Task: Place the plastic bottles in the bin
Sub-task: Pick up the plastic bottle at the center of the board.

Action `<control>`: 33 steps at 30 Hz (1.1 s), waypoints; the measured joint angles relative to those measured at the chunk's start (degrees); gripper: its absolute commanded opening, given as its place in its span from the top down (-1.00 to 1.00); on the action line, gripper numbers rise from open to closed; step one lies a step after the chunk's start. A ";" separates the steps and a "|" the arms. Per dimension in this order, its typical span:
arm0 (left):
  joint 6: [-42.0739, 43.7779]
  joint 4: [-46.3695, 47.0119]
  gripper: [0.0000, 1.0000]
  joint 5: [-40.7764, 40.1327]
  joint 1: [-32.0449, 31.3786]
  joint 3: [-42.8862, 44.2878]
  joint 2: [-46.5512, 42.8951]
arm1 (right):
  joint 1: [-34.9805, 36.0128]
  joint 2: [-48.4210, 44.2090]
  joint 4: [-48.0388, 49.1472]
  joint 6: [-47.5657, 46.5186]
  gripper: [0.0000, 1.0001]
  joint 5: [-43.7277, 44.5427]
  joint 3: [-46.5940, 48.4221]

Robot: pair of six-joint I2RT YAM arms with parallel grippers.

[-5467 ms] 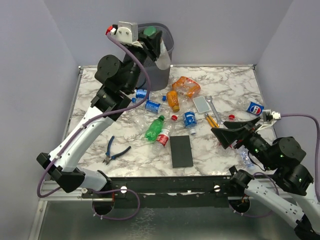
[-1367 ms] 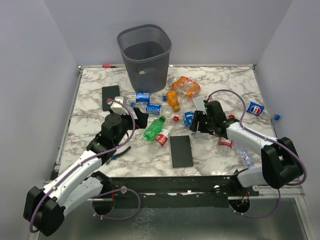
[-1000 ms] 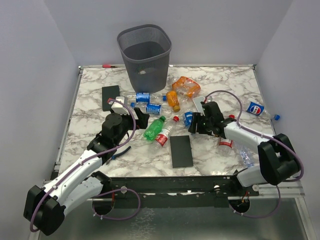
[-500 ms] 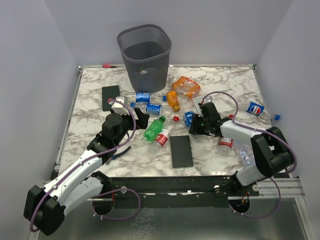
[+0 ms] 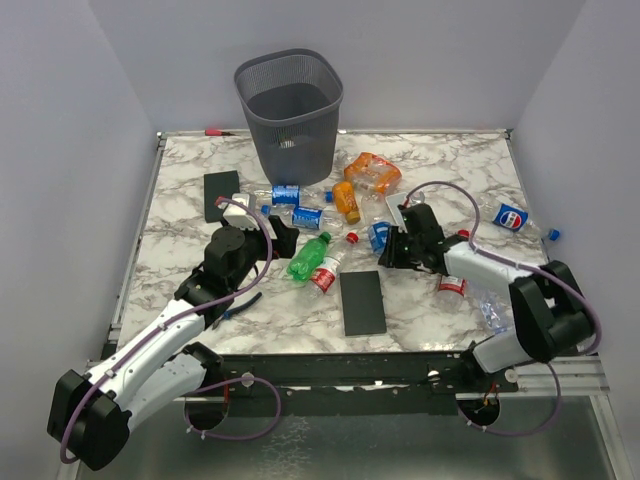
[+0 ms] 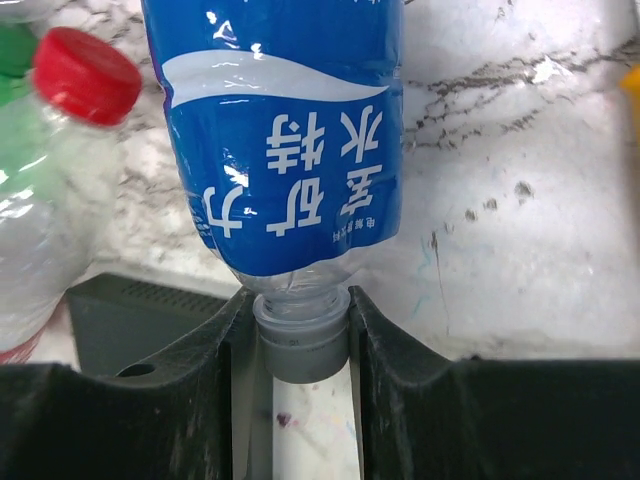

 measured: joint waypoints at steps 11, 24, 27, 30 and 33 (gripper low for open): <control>1.11 1.20 -0.98 0.15 -0.24 0.00 0.17 | 0.37 -28.13 -17.42 0.94 0.99 -3.80 4.13; 43.52 9.31 -0.98 9.07 -21.31 0.59 -1.90 | 0.44 -33.66 -33.16 -0.59 0.99 -25.59 9.20; 59.84 6.51 -0.98 5.33 -27.43 1.14 0.76 | 0.46 -32.48 -35.65 -1.73 0.99 -28.26 9.68; 72.83 4.35 -0.98 1.84 -30.80 1.40 2.71 | 0.44 -31.65 -38.01 -2.99 0.99 -30.23 9.97; 81.85 2.91 -0.98 -1.05 -30.99 3.43 4.92 | 0.46 -31.63 -39.56 -3.69 0.99 -31.67 11.02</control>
